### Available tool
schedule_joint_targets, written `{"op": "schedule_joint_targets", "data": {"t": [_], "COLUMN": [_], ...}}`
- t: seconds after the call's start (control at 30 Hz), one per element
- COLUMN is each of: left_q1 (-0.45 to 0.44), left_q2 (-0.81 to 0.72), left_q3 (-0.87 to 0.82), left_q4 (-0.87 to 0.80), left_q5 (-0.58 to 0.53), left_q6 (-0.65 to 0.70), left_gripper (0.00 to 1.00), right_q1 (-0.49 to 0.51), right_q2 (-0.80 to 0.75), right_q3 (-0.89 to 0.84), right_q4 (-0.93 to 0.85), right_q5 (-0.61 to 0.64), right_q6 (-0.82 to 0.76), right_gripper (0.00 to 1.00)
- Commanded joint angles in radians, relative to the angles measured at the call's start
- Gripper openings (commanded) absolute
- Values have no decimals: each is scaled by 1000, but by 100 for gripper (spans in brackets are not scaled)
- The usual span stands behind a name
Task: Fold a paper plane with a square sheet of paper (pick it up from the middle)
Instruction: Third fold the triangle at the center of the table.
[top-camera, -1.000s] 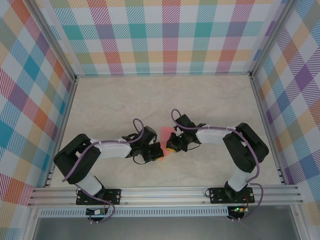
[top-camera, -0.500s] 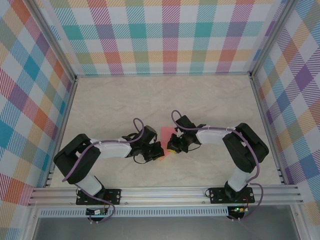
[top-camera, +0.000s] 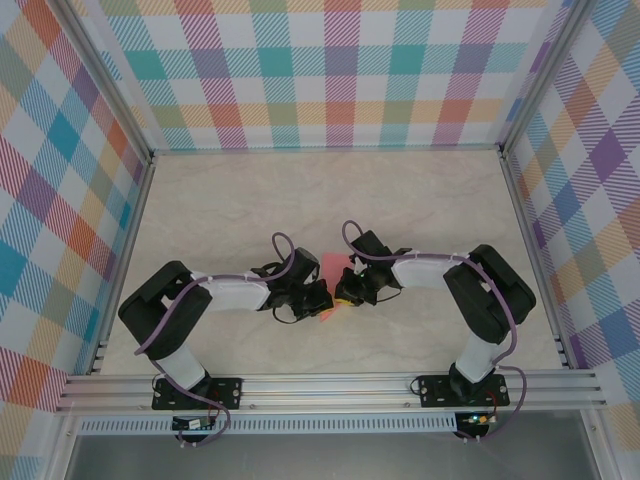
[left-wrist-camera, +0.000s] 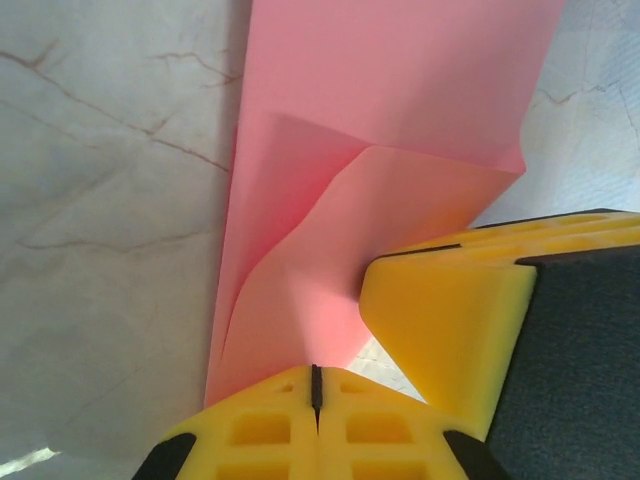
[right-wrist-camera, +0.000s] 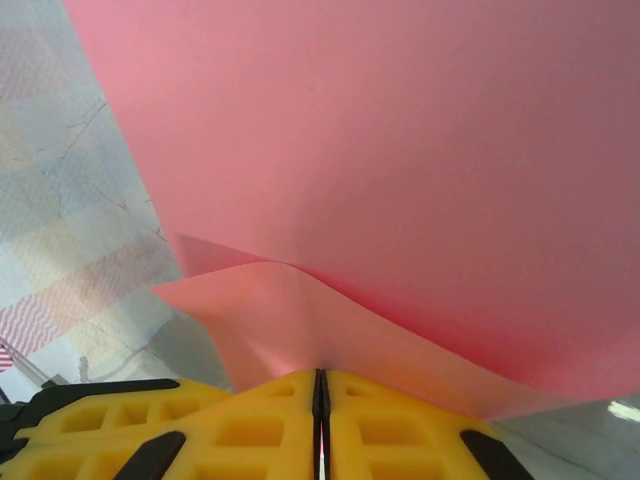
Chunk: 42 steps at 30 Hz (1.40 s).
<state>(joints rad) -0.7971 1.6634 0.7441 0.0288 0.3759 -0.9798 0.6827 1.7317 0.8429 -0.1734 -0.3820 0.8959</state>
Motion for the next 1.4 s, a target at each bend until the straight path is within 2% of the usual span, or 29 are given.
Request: {"op": "schedule_joint_targets", "data": {"t": [0.0,0.47,0.83,1.2,1.37], "left_q1": [-12,-12,-12,-13,-13], "left_q2": [7,9,44,65,68], "left_q3": [12,2,16,13,20], "left_q4": [-18,-102,-168,-231,-237], "left_q5": [-25,-49,-48,-66,-68], "left_q6": [11,29,48,49,49], "left_gripper": [0,0,0,0,0], "right_q1": [-2,-13,-34,-136,-175], "right_q2": [20,15,17,3,-65], "right_q3": [-13,-17,-43,-47,-50], "right_q4": [18,66,69,85,72], "right_q5": [-4,14,24,56,52], "right_q6": [-31,-171,-211,-366,-365], "right_gripper": [11,10,10,10,9]}}
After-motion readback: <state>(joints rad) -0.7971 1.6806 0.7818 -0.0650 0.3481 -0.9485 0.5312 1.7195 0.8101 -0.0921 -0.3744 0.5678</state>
